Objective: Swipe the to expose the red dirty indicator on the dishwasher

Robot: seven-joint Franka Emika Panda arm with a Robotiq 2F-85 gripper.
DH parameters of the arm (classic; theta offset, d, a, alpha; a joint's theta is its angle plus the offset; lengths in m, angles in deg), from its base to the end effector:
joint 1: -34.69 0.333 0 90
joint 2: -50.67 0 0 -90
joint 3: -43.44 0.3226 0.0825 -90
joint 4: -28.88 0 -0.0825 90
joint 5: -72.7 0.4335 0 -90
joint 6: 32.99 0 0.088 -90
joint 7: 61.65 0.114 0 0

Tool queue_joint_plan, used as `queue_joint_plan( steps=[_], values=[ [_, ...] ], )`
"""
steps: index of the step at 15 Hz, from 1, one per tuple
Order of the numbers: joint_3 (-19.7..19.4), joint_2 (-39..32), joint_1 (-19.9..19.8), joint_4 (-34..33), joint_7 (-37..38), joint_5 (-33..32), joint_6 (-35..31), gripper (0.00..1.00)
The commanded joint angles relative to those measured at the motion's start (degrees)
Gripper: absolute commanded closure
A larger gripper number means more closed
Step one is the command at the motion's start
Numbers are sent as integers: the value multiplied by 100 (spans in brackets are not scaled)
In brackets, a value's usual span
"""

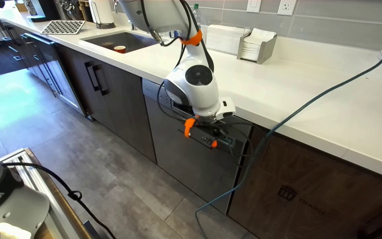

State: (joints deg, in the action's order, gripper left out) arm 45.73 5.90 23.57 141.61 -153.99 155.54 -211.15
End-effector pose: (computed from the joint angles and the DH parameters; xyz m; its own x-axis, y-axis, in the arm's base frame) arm 0.5620 -0.1701 0.0291 0.9235 0.0020 0.3835 -0.0003 -1.0000 0.0058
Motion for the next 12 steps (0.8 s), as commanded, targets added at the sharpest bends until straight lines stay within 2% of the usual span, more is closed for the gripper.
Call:
queue_joint_plan(
  steps=[1, 7, 12],
  values=[
    [34, -176, -68, -404, -204, 196, -268, 100],
    [30, -222, -141, -493, -222, 201, -342, 100],
    [92, -213, -391, -602, -370, 380, -304, 100]
  ],
)
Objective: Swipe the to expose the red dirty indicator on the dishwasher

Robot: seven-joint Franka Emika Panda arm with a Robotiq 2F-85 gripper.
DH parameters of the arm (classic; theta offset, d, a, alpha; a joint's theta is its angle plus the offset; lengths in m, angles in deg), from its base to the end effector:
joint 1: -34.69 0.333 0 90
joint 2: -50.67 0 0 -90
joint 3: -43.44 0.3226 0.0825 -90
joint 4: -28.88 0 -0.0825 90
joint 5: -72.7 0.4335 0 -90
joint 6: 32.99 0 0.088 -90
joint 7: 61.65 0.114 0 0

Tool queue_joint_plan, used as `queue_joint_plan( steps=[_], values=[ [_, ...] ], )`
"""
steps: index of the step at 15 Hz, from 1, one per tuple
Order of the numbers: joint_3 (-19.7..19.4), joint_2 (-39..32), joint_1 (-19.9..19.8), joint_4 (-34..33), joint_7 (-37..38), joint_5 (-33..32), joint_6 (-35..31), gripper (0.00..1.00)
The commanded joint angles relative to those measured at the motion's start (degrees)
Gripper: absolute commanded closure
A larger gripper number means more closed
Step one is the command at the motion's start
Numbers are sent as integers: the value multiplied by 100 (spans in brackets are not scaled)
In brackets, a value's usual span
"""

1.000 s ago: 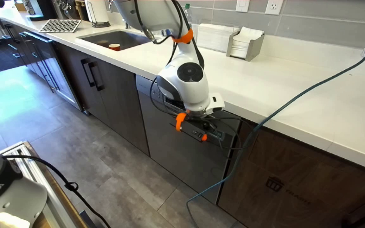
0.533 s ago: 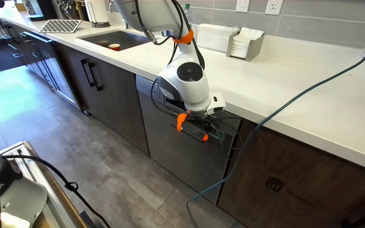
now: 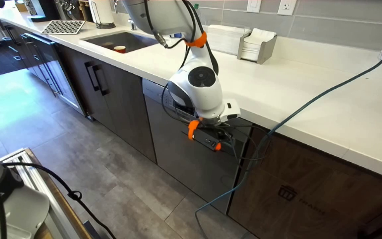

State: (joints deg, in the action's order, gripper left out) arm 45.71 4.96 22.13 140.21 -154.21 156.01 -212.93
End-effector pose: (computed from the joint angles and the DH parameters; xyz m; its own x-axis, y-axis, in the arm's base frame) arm 0.5619 -0.1891 0.0291 0.9205 -0.0260 0.3898 -0.0425 -0.9985 0.0338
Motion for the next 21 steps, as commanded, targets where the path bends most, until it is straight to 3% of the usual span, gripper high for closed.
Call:
queue_joint_plan(
  steps=[1, 13, 14, 15, 21],
  values=[
    [89, -130, -296, -492, -378, 361, -120, 100],
    [12, -214, -503, -786, -968, 1068, -58, 100],
    [1, -210, -495, -781, -996, 1120, -44, 74],
    [-9, -205, -483, -778, -1033, 1175, -53, 73],
    [-136, -147, -479, -592, -942, 1178, -22, 41]
  ],
)
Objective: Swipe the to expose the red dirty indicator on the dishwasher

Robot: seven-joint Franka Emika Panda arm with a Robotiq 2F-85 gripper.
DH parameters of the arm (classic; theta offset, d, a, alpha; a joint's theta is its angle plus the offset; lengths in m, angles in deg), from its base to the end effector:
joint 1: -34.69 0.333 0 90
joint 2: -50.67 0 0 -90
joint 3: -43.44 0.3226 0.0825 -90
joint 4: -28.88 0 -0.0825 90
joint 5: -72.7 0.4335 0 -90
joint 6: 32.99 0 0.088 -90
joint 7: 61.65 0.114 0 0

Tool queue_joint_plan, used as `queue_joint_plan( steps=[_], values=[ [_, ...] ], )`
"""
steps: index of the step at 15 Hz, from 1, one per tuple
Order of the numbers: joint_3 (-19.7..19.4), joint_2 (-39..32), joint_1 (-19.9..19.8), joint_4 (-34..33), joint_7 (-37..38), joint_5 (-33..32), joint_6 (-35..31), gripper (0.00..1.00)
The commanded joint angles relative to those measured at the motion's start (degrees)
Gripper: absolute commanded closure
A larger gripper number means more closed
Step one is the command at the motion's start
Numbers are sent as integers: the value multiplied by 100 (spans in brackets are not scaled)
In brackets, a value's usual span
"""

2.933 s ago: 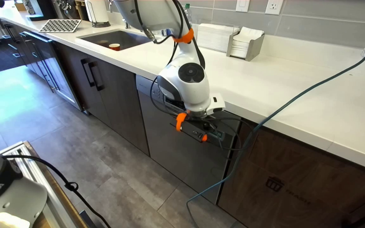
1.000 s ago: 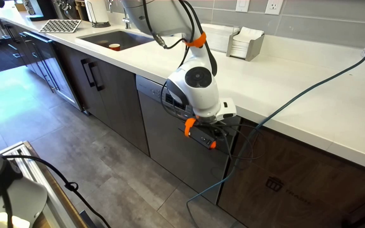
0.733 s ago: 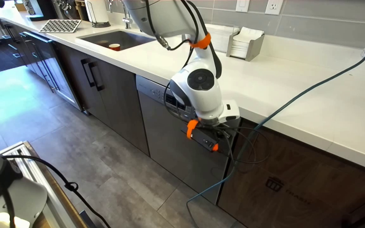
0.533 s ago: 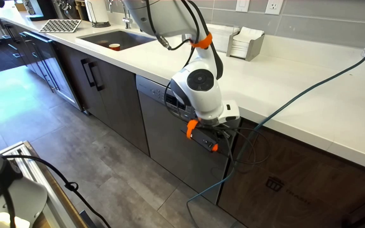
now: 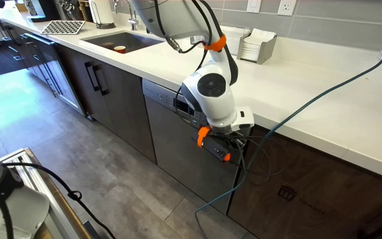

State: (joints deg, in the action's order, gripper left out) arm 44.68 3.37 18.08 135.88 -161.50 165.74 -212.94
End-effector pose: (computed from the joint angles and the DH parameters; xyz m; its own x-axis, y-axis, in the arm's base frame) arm 0.5555 -0.2431 0.0302 0.8913 -0.1356 0.4327 -0.1668 -0.9854 0.0349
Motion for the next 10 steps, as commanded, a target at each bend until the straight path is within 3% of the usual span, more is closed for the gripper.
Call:
queue_joint_plan(
  steps=[1, 6, 10],
  values=[
    [-57, 30, -76, -132, -212, 210, -34, 33],
    [-134, 187, -91, 87, -165, 162, -34, 1],
    [-181, 372, -43, 504, -76, -7, -34, 0]
  ],
)
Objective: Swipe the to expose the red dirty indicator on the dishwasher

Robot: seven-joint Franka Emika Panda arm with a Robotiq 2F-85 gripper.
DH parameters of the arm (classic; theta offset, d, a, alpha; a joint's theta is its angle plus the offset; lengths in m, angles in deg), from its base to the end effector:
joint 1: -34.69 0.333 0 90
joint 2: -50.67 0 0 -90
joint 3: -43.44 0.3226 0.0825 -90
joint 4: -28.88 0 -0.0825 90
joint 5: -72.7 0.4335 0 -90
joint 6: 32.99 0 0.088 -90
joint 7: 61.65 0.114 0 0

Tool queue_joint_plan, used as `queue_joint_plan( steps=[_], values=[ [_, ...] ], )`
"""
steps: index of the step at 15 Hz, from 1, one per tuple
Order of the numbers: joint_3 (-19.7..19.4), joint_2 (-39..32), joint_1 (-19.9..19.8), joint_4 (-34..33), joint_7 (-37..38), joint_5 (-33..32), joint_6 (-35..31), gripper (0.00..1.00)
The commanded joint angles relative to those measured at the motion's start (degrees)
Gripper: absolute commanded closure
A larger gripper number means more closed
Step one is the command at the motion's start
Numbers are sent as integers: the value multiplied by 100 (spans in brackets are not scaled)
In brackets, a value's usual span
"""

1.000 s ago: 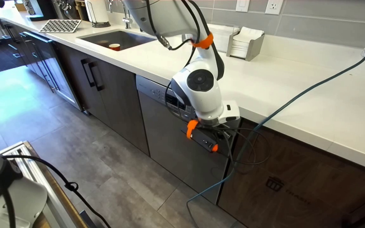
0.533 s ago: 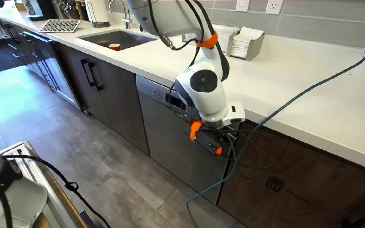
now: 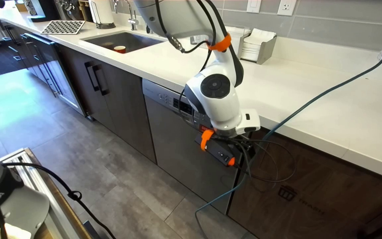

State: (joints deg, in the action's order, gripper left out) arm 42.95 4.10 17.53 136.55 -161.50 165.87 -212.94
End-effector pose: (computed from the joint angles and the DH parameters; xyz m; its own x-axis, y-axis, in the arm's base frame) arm 0.5442 -0.2655 0.0360 0.8888 -0.1554 0.4311 -0.1982 -0.9786 0.0559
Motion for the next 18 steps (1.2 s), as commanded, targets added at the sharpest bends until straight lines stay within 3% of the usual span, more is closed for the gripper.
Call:
queue_joint_plan(
  steps=[1, 12, 18],
  values=[
    [-8, 361, 23, 582, -41, -74, -25, 0],
    [138, 1726, 359, 2162, 10, -165, -126, 0],
    [236, 2517, 705, 3079, 315, -530, -209, 0]
  ],
)
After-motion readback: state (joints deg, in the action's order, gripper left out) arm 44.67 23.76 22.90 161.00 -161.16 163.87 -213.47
